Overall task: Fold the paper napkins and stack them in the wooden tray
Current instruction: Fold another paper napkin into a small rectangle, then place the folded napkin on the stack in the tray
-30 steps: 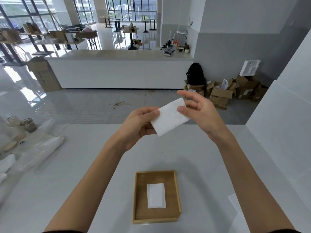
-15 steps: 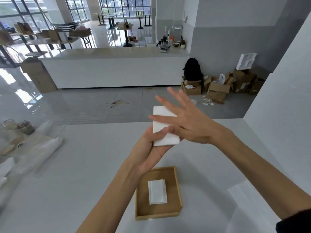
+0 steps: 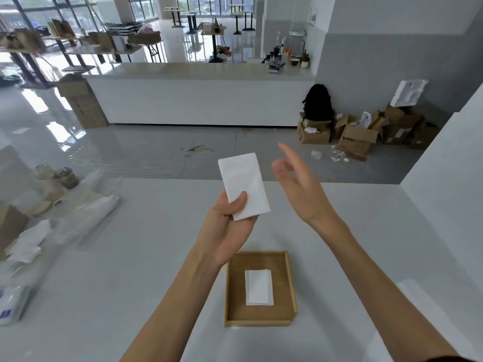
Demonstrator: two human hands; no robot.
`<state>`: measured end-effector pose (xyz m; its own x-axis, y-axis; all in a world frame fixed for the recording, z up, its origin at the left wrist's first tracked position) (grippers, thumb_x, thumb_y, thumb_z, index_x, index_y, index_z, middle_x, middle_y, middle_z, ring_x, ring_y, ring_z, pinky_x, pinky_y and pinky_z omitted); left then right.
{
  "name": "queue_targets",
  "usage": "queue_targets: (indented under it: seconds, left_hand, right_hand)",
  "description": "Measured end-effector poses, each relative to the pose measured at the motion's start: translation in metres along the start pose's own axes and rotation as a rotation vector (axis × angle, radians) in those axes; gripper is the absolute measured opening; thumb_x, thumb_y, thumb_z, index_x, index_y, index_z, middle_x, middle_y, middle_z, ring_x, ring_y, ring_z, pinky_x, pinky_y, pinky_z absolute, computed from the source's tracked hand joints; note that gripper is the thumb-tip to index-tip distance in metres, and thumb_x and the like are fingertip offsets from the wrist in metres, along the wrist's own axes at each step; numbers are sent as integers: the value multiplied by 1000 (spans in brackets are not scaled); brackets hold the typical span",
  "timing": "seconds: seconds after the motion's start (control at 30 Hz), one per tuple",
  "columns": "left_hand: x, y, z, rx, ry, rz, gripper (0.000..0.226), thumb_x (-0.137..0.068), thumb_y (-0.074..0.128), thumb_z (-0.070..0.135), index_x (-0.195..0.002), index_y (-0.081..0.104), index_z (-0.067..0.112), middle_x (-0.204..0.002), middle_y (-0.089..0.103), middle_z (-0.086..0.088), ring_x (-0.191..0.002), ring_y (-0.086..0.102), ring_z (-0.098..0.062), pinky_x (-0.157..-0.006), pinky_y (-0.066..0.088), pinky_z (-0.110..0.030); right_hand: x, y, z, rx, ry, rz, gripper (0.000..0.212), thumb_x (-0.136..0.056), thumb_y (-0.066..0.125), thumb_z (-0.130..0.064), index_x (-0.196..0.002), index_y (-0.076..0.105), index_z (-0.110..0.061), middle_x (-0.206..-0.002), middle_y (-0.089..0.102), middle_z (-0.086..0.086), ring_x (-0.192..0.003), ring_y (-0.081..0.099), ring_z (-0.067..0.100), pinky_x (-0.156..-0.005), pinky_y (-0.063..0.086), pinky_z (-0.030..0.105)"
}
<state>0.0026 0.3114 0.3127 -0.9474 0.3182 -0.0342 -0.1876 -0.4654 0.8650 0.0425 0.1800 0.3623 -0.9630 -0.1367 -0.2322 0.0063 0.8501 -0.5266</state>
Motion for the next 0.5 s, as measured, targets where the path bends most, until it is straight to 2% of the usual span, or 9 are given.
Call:
queue_targets:
  seconds: [0.03,0.07,0.13,0.2,0.27,0.33,0.4,0.43,0.5]
  left_hand:
    - [2,-5,4,2,12,7,37,-94,53,-3,-127,66,6,-131,63,-14,-126,59,-28,-121,33,-43]
    - [3,-11,7,-15,21,12,37,-96,51,-3,-130,62,6,-131,64,-14,-125,59,-28,-120,35,-41]
    - [5,-24,10,-110,29,39,39,-100,47,-1,-138,53,3,-134,62,-19,-128,57,-32,-120,34,-42]
    - [7,-41,8,-294,19,97,41,-105,43,4,-145,46,6,-139,60,-19,-131,56,-31,-116,39,-41]
    - [10,-60,3,-492,5,158,39,-107,42,10,-146,47,15,-138,64,-9,-129,60,-25,-107,49,-34]
    - [15,-80,-6,-681,0,220,40,-107,46,14,-145,47,24,-134,68,-2,-122,65,-19,-99,54,-30]
    - [21,-105,-13,-874,19,330,47,-104,54,16,-146,42,33,-132,67,-4,-115,68,-19,-87,59,-26]
    - [24,-117,-16,-962,45,372,54,-102,57,15,-146,38,39,-131,66,-6,-111,69,-21,-81,60,-25]
    - [25,-133,-28,-1075,77,352,68,-100,59,7,-144,29,49,-126,64,-6,-102,71,-22,-75,60,-25]
  right_hand:
    - [8,15,3,-153,29,-26,64,-96,48,-59,-155,27,-44,-131,57,-18,-115,53,-12,-92,40,7]
    - [15,30,7,-229,34,-44,64,-96,57,-52,-152,25,-49,-120,61,-17,-105,60,-9,-83,46,7]
    - [26,54,15,-325,17,-53,71,-97,65,-36,-149,22,-58,-110,65,-7,-99,67,3,-83,53,12]
    - [32,69,28,-417,43,-24,74,-97,67,-25,-147,25,-60,-104,69,-1,-96,71,11,-85,55,18]
    - [40,77,48,-419,97,44,71,-96,66,-22,-146,31,-59,-101,70,-3,-96,70,8,-83,56,19]
    - [49,85,72,-380,171,88,65,-96,66,-25,-139,37,-64,-101,68,-20,-97,66,-1,-78,56,15]
    - [62,95,94,-352,239,81,60,-96,67,-26,-129,41,-69,-99,63,-35,-97,64,-8,-73,56,12]
    - [68,99,106,-344,265,69,58,-96,67,-25,-126,43,-69,-100,62,-37,-97,63,-9,-71,56,11]
    - [80,107,127,-345,303,43,53,-96,68,-19,-125,51,-60,-111,62,-33,-97,66,-8,-69,56,12]
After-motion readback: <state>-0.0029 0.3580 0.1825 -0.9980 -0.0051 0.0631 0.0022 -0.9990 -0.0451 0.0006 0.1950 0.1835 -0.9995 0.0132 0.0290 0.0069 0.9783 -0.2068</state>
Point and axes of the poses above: each hand's wrist, its own x-axis away from the middle knuckle, its own y-axis out of the palm, z = x × y, the point moved 9 cm from there along -x, towards the middle knuckle
